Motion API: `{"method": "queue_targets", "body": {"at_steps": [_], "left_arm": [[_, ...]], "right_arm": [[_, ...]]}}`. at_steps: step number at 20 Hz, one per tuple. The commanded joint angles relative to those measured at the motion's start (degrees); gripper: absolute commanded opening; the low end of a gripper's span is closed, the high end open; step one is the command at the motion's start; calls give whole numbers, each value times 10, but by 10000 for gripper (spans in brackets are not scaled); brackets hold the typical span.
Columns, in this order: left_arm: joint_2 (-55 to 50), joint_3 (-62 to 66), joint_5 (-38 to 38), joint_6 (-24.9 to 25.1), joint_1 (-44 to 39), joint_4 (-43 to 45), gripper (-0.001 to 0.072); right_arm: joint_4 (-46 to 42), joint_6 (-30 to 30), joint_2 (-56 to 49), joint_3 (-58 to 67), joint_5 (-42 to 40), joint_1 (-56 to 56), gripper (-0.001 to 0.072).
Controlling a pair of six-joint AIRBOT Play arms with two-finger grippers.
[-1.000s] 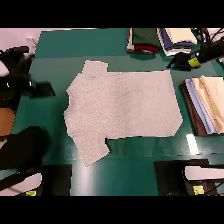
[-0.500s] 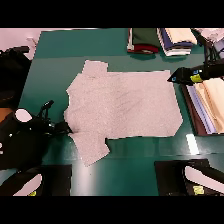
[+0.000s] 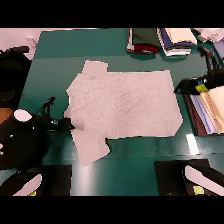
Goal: Fold the shirts.
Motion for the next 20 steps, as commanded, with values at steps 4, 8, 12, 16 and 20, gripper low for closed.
{"method": "queue_targets", "body": {"at_steps": [4,8,12,16,20], "left_arm": [[1,58,-22,19,0,13,21],[1,58,-23,19,0,13,21],[1,58,-24,19,0,14,21],[12,115,-51,14,1,47,19],[114,318,-72,-19,1,120,20]], "right_arm": [[-35,0,25,-233,29,-172,585],[49,-25,-12,-324,-16,-198,507],[78,-30,-45,-323,-78,-123,234],[74,-40,5,-238,-82,-53,11],[74,-40,123,-38,-73,-24,11]]}}
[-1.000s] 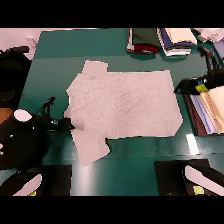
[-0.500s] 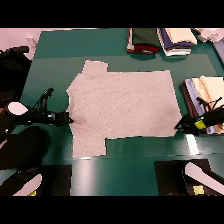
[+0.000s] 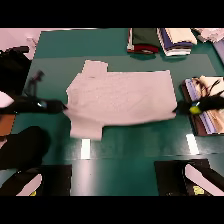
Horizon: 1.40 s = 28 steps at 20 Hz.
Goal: Fold the shirts.
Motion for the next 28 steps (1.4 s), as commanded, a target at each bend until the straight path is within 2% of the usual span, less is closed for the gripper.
{"method": "queue_targets", "body": {"at_steps": [1,5,8,10,13,16,20,23,28], "left_arm": [[74,177,-15,-28,0,65,20],[121,424,-16,-38,0,76,20],[121,572,-17,-43,0,77,19],[120,625,-13,-47,0,90,19],[116,635,-24,-70,0,141,19],[68,613,-104,-72,0,153,19],[-53,535,-191,-71,0,139,20],[-156,430,-180,-65,0,115,21],[-339,342,-84,-29,0,116,21]], "right_arm": [[3,-1,87,176,-6,26,11],[-12,8,148,406,-3,26,11],[-64,36,154,538,43,20,11],[-73,40,134,614,98,-1,11],[-71,57,93,688,148,-19,10],[-51,66,54,676,155,4,10],[-78,74,-15,564,159,82,10],[-128,80,-102,476,159,128,10],[-147,80,-279,400,100,149,10]]}}
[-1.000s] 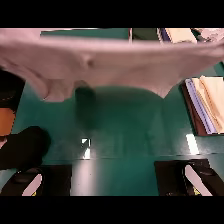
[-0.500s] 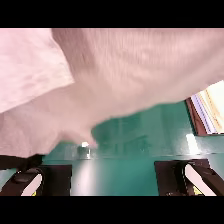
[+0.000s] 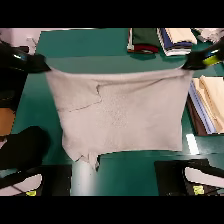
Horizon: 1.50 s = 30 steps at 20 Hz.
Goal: Fold the shirts.
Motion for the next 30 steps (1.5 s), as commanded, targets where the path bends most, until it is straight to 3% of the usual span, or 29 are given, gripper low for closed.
{"method": "queue_targets", "body": {"at_steps": [1,5,7,9,12,19,20,21,22,23,26,30], "left_arm": [[-124,-43,71,27,0,-6,21],[-160,-42,171,27,0,-17,21],[-160,-33,158,27,1,-19,21],[-160,-30,96,38,0,-18,22],[-160,-63,30,42,0,-20,21],[-160,-170,42,41,0,-23,23],[-160,-171,41,39,0,-22,27],[-160,-170,40,38,0,-22,275],[-154,-169,37,30,2,-20,461],[-141,-169,31,24,2,-12,429],[-42,-207,8,8,0,24,431],[143,-427,24,-22,0,19,432]], "right_arm": [[-12,2,-127,-33,-43,10,10],[-11,2,-229,56,-66,9,10],[-11,2,-248,98,-55,9,10],[-17,1,-244,108,-33,9,10],[-33,1,-207,45,-30,9,10],[-26,2,-135,-141,-101,9,12],[-26,4,-130,-153,-108,9,40],[-26,4,-125,-160,-115,9,284],[-27,4,-119,-159,-116,9,451],[-26,3,-109,-153,-113,9,451],[-26,-1,-40,-150,-84,9,450],[-26,-2,73,-220,-79,9,450]]}}
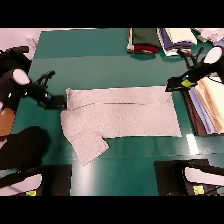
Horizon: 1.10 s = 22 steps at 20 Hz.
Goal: Fold the shirts.
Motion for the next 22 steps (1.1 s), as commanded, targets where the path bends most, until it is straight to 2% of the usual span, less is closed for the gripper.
{"method": "queue_targets", "body": {"at_steps": [1,4,6,9,13,14,15,16,17,19,22], "left_arm": [[146,-177,12,-27,0,-6,432],[227,-310,42,-37,0,-73,431],[233,-360,65,-28,0,-117,431],[233,-396,114,10,0,-188,431],[233,-420,163,21,0,-225,430],[233,-422,168,28,0,-236,367],[233,-422,178,46,0,-250,185],[233,-420,187,62,0,-260,47],[233,-413,180,66,0,-259,21],[233,-382,136,72,0,-232,20],[233,-336,92,72,0,-194,20]], "right_arm": [[0,-3,86,-54,-3,0,450],[2,-2,132,-94,-19,0,450],[20,-3,143,-100,-20,0,450],[34,-2,157,-99,-26,0,450],[46,-2,157,-99,-23,0,450],[51,-2,157,-99,-23,0,450],[61,-2,157,-99,-22,0,449],[60,-2,157,-99,-17,0,450],[54,-2,157,-100,1,0,450],[35,-3,161,-118,45,-22,450],[24,-3,193,-225,65,-125,450]]}}
